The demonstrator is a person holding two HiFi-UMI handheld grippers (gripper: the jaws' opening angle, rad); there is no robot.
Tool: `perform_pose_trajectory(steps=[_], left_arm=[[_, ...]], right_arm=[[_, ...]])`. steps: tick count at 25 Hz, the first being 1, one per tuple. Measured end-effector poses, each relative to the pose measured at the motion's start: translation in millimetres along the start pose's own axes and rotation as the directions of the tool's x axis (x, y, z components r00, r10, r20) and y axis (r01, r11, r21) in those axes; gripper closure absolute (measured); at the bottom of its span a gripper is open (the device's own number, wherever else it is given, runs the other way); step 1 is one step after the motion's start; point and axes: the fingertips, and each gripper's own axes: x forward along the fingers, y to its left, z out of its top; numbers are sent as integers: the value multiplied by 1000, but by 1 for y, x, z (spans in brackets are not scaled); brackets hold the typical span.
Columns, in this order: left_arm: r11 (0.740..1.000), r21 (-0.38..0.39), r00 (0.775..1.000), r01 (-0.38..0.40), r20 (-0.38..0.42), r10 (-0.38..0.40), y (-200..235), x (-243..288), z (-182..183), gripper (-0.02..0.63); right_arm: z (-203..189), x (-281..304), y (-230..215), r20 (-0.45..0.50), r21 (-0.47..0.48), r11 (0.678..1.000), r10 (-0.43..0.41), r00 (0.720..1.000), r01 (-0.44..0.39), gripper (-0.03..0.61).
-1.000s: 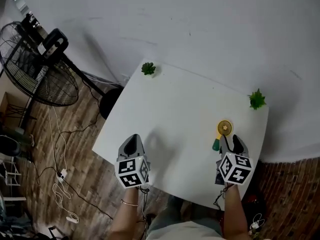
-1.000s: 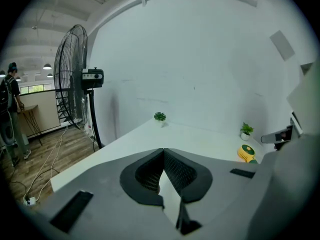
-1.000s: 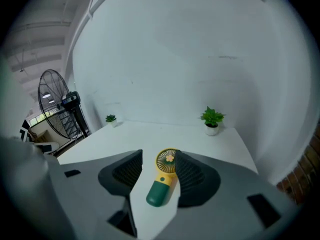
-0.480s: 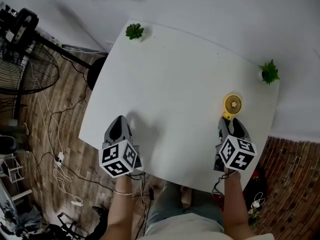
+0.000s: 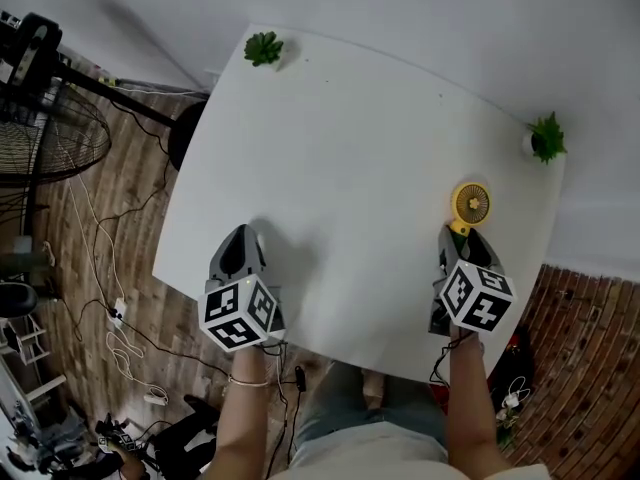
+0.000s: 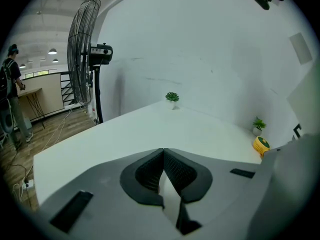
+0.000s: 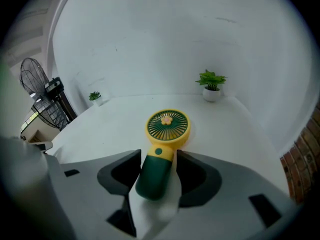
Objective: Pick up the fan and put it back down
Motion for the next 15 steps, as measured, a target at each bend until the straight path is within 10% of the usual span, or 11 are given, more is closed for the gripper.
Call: perform_pose_trajectory(steps=[15], left_arm=[[1000, -15, 1000, -17, -7, 17, 7, 9, -1, 603]], right_arm=[[0, 12, -3, -34, -16, 1000, -26, 999, 25, 359]])
